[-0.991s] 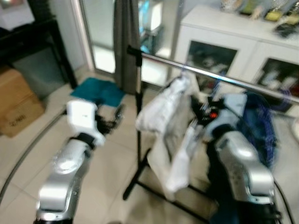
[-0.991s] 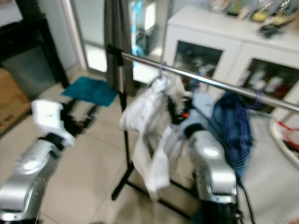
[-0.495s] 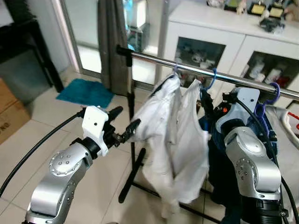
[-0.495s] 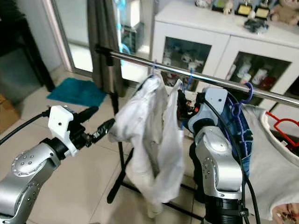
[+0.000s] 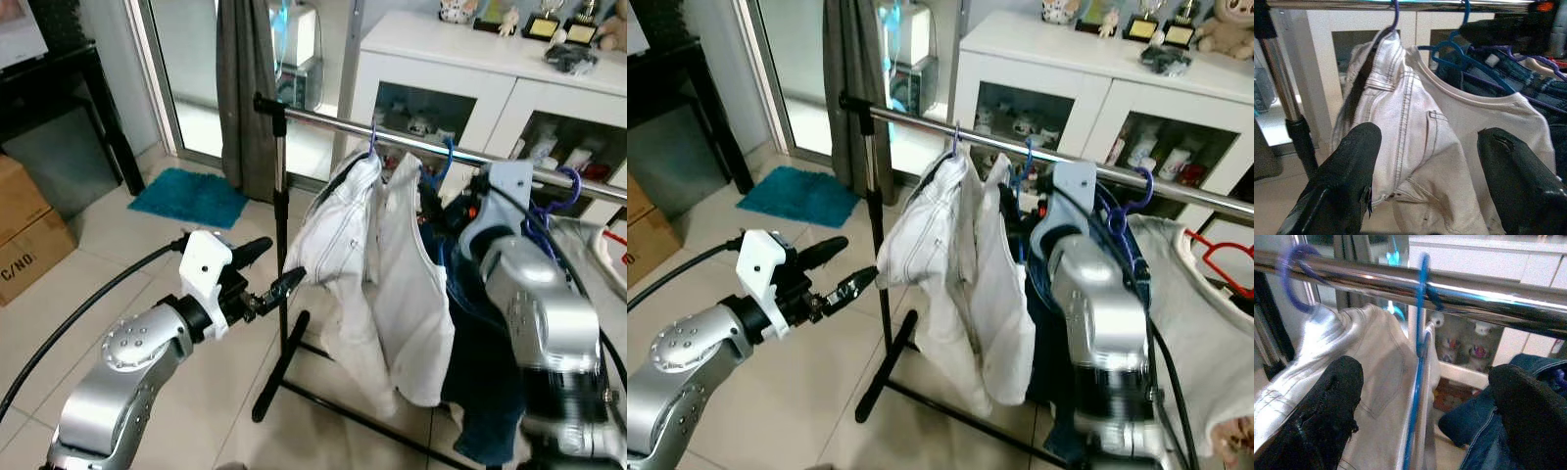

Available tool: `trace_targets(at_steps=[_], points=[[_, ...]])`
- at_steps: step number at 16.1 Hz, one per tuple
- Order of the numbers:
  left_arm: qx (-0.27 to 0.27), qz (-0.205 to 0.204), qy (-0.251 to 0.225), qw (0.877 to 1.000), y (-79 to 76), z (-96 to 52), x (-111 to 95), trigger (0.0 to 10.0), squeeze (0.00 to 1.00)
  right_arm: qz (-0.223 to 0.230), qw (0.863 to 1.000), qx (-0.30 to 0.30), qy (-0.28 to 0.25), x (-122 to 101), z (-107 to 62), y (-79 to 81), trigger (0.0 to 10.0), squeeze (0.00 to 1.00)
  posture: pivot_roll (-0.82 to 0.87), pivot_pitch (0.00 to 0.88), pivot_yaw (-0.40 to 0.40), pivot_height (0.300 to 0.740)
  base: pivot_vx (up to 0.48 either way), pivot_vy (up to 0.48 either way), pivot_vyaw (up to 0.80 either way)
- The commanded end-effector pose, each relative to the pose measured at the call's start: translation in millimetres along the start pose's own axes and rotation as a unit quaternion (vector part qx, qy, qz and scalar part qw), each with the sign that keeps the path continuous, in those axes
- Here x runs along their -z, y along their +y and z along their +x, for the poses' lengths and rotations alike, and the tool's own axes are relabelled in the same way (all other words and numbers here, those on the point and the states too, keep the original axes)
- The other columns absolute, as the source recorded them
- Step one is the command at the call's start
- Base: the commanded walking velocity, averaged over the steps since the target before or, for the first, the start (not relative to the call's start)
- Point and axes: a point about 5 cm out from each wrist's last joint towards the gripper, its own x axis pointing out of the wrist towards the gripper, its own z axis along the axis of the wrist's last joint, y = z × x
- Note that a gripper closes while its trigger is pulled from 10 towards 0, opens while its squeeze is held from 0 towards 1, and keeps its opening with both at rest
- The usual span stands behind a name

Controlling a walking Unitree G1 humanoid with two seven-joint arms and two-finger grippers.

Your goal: Hang hanger

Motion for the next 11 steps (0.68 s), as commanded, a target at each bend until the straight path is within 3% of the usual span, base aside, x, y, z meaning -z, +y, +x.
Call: trace_targets(at_steps=[1, 4, 10, 11], points=[[0.012, 0.001, 0.005, 1.000, -1.3, 0.6, 0, 10.0, 0.00, 0.003, 1.000, 0.002, 0.007, -2, 3.2, -7.0, 10.0, 0.00, 0.00, 0.000, -0.037, 0.740, 0.000, 0.000, 0.00], [0.021, -0.002, 0.007, 1.000, -4.2, 0.0, 1, 10.0, 0.00, 0.043, 0.997, -0.034, 0.049, 4, 13.2, -9.8, 10.0, 0.00, 0.01, 0.000, -0.044, 0.740, 0.000, 0.000, 0.00], [0.023, 0.000, 0.010, 1.000, -4.6, 1.2, 1, 10.0, 0.00, 0.033, 0.995, -0.063, 0.074, 7, 26.3, -6.2, 10.0, 0.00, 0.01, 0.000, -0.054, 0.740, 0.000, 0.000, 0.00], [0.024, 0.000, 0.010, 1.000, -5.6, 1.4, 1, 10.0, 0.00, 0.032, 0.993, -0.072, 0.084, 10, 27.6, -4.2, 2.4, 0.00, 0.01, 0.000, -0.057, 0.740, 0.000, 0.000, 0.00]])
